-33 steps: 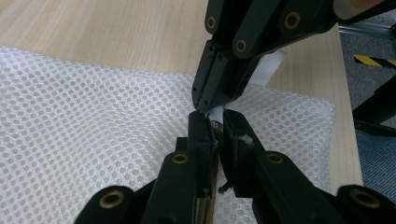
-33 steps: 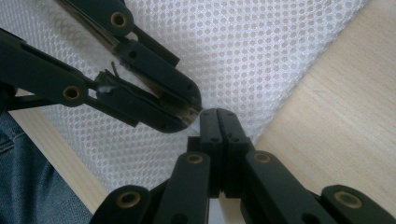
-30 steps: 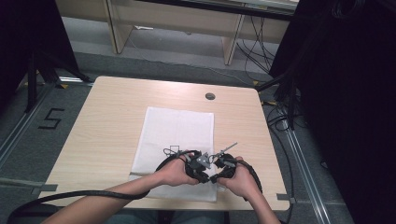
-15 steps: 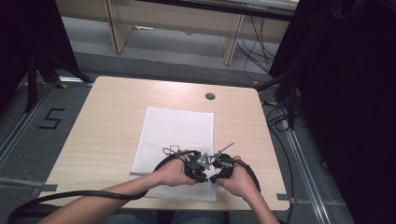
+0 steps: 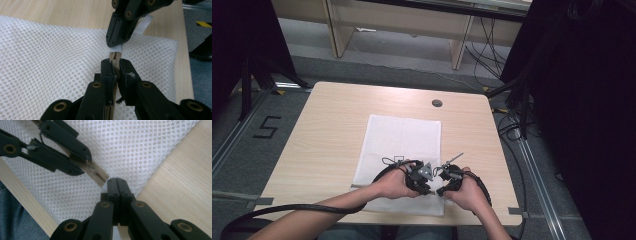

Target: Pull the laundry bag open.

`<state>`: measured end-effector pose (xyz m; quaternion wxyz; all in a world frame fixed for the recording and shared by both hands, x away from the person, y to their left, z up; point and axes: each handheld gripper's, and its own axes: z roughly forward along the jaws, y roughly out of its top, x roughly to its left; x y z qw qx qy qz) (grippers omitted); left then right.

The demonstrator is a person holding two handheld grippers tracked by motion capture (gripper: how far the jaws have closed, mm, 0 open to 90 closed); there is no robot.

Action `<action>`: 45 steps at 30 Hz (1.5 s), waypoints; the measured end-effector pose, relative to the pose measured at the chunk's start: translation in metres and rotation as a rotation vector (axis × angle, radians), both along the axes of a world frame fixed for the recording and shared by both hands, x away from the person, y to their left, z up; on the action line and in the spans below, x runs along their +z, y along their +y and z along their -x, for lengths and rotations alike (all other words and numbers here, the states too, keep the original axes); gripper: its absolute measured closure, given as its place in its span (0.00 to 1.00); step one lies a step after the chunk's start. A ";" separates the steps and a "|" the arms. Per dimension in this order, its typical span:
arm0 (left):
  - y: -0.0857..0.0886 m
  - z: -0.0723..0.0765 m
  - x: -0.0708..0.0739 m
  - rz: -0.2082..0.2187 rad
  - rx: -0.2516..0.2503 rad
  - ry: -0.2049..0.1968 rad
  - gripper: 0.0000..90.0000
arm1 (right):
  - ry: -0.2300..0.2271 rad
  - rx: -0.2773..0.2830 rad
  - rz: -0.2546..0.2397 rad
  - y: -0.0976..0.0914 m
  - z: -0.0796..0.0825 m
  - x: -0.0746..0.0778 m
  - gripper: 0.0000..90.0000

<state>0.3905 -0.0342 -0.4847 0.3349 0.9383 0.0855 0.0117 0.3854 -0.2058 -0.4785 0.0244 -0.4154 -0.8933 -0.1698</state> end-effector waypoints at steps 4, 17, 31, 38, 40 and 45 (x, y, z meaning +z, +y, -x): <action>0.004 0.000 0.001 -0.002 0.007 0.000 0.91 | -0.011 0.009 0.004 0.000 -0.001 0.000 1.00; 0.005 0.000 0.001 0.005 0.006 0.002 0.91 | -0.010 0.013 -0.002 -0.001 -0.001 0.000 1.00; 0.012 0.001 0.003 0.005 0.009 -0.007 0.91 | -0.008 0.003 -0.001 -0.001 -0.001 -0.001 1.00; 0.012 0.001 0.003 0.004 0.007 -0.003 0.91 | -0.013 0.018 -0.011 -0.003 -0.002 -0.001 1.00; 0.012 0.001 0.003 0.004 0.005 -0.005 0.91 | -0.012 0.016 -0.012 -0.003 -0.002 -0.001 1.00; 0.016 0.000 0.004 0.009 0.008 -0.001 0.91 | -0.011 0.014 -0.008 -0.002 -0.002 -0.001 1.00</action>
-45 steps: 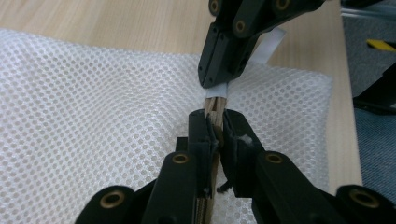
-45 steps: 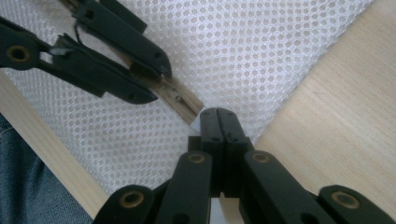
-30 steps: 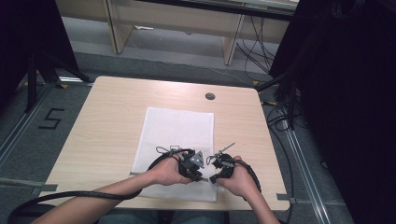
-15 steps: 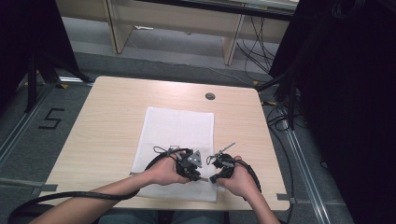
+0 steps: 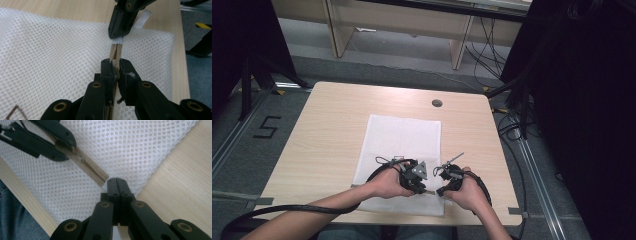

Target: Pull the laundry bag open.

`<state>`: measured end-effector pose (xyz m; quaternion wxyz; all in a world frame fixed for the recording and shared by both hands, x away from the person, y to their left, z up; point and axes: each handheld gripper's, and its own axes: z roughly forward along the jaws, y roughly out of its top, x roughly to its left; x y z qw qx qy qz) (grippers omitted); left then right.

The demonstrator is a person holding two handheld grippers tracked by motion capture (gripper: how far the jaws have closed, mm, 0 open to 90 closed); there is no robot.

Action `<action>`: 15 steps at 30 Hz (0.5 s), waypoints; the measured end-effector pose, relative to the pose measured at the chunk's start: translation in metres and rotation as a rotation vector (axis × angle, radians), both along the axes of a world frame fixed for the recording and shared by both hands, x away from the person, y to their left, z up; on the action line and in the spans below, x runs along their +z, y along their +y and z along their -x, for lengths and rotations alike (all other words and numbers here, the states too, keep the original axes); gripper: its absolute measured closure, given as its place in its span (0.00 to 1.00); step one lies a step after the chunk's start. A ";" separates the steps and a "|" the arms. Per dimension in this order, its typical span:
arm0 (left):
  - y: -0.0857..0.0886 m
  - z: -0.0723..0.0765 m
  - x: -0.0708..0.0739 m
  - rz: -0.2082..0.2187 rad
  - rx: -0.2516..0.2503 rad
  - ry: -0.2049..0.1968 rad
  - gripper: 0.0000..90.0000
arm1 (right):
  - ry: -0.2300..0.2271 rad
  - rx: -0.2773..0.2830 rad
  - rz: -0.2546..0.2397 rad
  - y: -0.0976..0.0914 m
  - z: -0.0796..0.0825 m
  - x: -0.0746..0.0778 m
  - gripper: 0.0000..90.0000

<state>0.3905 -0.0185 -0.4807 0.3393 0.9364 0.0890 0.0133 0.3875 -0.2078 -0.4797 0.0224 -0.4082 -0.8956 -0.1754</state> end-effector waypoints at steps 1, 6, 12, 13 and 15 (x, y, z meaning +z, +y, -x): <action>0.001 0.000 0.000 0.001 -0.001 0.005 0.91 | 0.000 0.001 0.001 0.000 0.000 0.000 1.00; 0.000 0.001 0.000 -0.002 0.003 0.004 0.91 | -0.003 -0.004 0.003 0.000 0.000 0.000 1.00; 0.002 0.000 0.001 0.001 0.003 0.002 0.91 | -0.001 -0.002 -0.002 0.000 0.000 0.000 1.00; 0.002 0.000 0.001 -0.004 0.001 -0.001 0.91 | 0.023 -0.027 0.000 0.001 0.002 0.001 1.00; 0.002 0.000 0.001 0.001 0.002 -0.002 0.91 | 0.011 -0.016 0.004 0.000 0.001 0.001 1.00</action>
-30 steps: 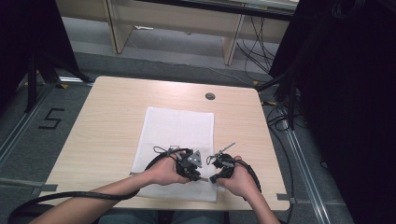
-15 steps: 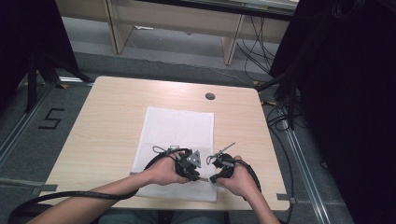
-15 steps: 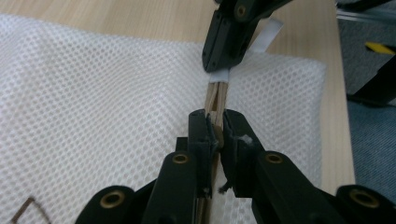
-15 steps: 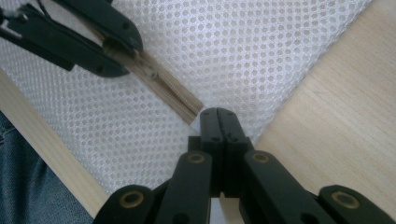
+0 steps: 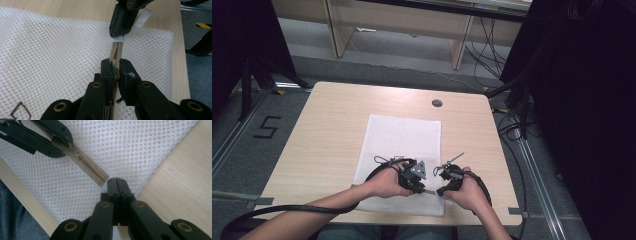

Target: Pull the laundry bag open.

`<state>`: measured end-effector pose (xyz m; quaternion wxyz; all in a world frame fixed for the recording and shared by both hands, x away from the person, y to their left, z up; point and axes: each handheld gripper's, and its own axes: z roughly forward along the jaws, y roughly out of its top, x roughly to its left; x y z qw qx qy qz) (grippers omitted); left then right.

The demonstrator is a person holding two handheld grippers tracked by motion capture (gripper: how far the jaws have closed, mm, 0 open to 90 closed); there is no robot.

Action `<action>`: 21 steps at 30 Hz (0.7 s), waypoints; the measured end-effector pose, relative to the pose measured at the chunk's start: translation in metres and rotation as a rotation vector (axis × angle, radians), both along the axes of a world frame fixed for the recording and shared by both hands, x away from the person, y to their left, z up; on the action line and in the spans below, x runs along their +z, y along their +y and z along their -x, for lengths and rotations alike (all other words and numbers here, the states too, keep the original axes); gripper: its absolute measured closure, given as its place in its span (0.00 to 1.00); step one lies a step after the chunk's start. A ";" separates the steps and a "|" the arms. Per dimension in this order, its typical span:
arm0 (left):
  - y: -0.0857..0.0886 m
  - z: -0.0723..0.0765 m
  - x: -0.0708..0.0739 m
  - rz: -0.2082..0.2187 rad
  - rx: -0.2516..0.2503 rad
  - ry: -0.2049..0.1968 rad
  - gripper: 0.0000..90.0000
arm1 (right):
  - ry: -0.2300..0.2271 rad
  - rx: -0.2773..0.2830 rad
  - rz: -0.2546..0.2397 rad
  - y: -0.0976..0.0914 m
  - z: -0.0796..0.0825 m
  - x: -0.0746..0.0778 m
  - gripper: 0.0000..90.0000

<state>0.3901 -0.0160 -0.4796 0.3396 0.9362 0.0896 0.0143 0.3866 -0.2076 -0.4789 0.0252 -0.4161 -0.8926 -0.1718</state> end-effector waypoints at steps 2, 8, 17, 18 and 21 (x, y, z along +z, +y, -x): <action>0.000 0.000 0.000 0.001 0.000 -0.001 0.91 | -0.012 0.014 -0.005 0.000 -0.001 -0.001 1.00; 0.001 0.000 -0.001 -0.001 -0.013 -0.006 0.91 | 0.007 0.008 -0.007 -0.001 0.000 0.000 1.00; 0.005 0.000 -0.002 0.000 0.002 -0.002 0.91 | 0.011 0.001 -0.006 -0.001 0.000 0.000 1.00; 0.005 0.000 -0.002 0.006 -0.002 -0.005 0.91 | 0.012 0.000 -0.006 -0.001 0.000 0.000 1.00; 0.005 0.000 -0.002 0.010 0.000 -0.002 0.91 | 0.013 -0.001 -0.005 0.000 0.000 0.000 1.00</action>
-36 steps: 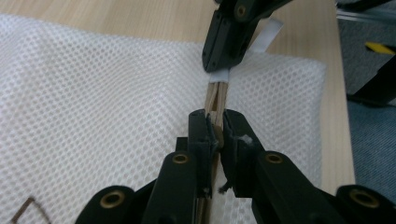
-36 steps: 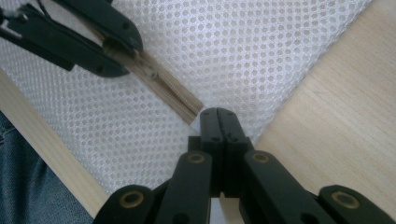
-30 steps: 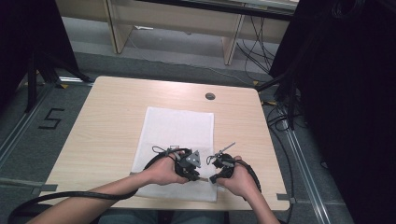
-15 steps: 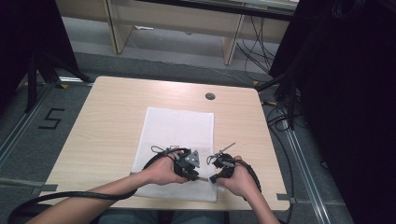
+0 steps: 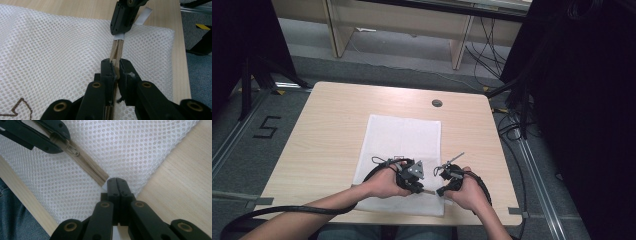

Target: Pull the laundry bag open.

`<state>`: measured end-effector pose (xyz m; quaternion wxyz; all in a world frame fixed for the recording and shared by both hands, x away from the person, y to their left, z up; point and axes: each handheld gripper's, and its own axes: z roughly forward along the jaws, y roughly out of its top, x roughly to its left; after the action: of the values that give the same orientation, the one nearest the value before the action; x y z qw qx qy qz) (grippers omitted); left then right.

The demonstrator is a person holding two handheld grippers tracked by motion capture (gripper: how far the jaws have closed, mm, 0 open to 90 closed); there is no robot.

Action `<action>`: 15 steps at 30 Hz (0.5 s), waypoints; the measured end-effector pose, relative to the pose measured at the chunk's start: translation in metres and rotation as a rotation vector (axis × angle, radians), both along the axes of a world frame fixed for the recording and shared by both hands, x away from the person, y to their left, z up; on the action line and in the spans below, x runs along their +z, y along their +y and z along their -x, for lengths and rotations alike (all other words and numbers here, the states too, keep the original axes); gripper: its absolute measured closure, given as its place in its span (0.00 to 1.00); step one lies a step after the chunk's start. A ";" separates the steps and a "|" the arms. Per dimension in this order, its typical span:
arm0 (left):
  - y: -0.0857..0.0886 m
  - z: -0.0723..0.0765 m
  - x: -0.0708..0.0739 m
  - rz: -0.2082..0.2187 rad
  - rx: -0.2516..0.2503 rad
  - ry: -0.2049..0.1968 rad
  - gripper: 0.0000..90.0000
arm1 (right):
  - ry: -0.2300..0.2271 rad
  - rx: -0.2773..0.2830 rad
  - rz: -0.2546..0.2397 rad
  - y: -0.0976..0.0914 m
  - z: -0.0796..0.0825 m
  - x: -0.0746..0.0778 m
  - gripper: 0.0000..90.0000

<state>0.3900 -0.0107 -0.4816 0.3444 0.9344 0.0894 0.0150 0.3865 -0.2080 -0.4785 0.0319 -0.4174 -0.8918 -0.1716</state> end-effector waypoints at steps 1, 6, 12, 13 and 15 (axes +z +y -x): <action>0.000 0.000 0.000 0.000 -0.002 -0.002 0.91 | 0.000 0.000 0.000 0.000 0.000 0.000 1.00; 0.001 0.000 0.000 -0.013 -0.006 -0.008 0.91 | -0.003 0.010 -0.004 -0.001 -0.001 0.000 1.00; 0.003 0.001 -0.001 0.002 0.003 0.003 0.91 | -0.007 0.017 -0.009 -0.002 -0.002 -0.001 1.00; 0.003 0.001 -0.001 0.003 0.003 0.002 0.91 | -0.015 0.025 -0.009 -0.002 -0.002 -0.001 1.00; 0.004 0.000 0.000 -0.014 -0.004 -0.016 0.91 | -0.015 0.025 -0.007 -0.002 -0.002 -0.001 1.00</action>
<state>0.3897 -0.0068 -0.4816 0.3384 0.9369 0.0848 0.0224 0.3884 -0.2098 -0.4797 0.0290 -0.4048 -0.8966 -0.1773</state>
